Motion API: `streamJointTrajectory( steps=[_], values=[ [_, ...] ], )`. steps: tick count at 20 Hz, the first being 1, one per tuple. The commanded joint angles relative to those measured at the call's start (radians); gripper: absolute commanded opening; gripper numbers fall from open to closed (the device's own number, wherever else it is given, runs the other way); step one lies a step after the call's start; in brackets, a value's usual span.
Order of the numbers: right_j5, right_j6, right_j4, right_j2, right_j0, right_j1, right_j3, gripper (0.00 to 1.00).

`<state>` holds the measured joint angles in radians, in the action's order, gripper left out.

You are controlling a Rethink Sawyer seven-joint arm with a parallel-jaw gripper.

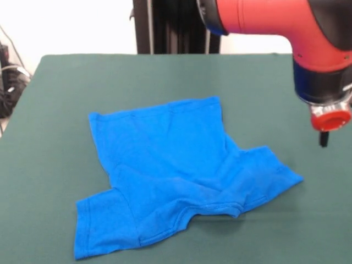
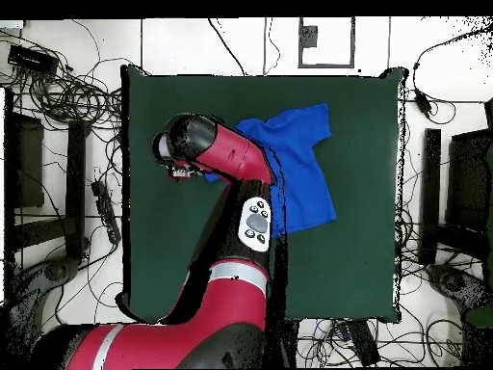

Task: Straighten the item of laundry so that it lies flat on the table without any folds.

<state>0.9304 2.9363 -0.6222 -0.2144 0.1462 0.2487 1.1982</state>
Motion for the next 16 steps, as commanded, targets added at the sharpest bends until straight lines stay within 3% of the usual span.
streamJointTrajectory(
  steps=[1,10,16],
  values=[
    [-0.122,0.181,0.022,-0.005,-0.017,-0.086,-0.081,1.00],
    [0.034,0.031,0.163,-0.040,-0.054,-0.263,-0.447,1.00],
    [0.049,-0.124,0.240,0.036,-0.037,-0.331,-0.542,1.00]
  ],
)
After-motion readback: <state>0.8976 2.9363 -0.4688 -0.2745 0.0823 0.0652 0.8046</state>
